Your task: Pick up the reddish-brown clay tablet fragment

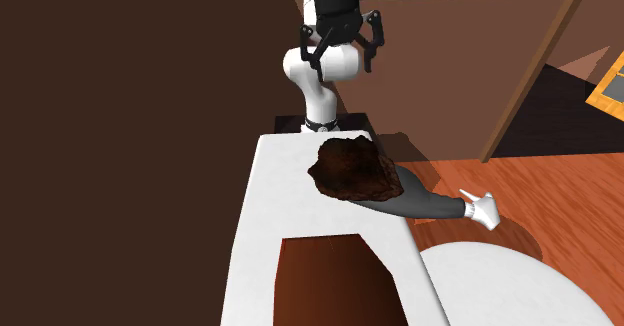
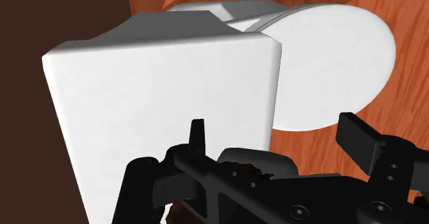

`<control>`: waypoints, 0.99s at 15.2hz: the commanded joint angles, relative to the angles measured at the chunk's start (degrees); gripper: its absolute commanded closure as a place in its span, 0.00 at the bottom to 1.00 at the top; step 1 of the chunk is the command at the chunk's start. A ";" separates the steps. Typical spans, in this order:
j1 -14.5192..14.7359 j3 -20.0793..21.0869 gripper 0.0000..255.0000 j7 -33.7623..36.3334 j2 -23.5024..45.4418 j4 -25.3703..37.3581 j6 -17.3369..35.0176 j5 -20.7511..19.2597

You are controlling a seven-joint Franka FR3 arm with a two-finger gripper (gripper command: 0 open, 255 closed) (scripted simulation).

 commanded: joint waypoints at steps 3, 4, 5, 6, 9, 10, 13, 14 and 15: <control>2.29 3.81 0.00 -8.93 -2.41 -5.37 10.82 -8.07; 3.25 5.45 0.00 -13.00 -3.72 -8.61 16.92 -12.17; 4.01 6.88 0.00 -16.81 -4.98 -12.11 23.51 -16.42; 4.48 8.09 0.00 -20.35 -6.10 -15.77 30.62 -20.92; 1.66 11.10 0.00 -28.76 -7.15 -26.36 56.05 -37.27; -2.53 13.02 0.00 -30.26 -6.19 -29.10 66.73 -44.24; -11.46 18.41 0.00 -29.06 -4.38 -31.57 79.56 -51.26; -12.88 19.58 0.00 -28.32 -4.11 -31.99 80.86 -51.58; -14.38 20.84 0.00 -27.57 -3.86 -32.40 82.21 -51.88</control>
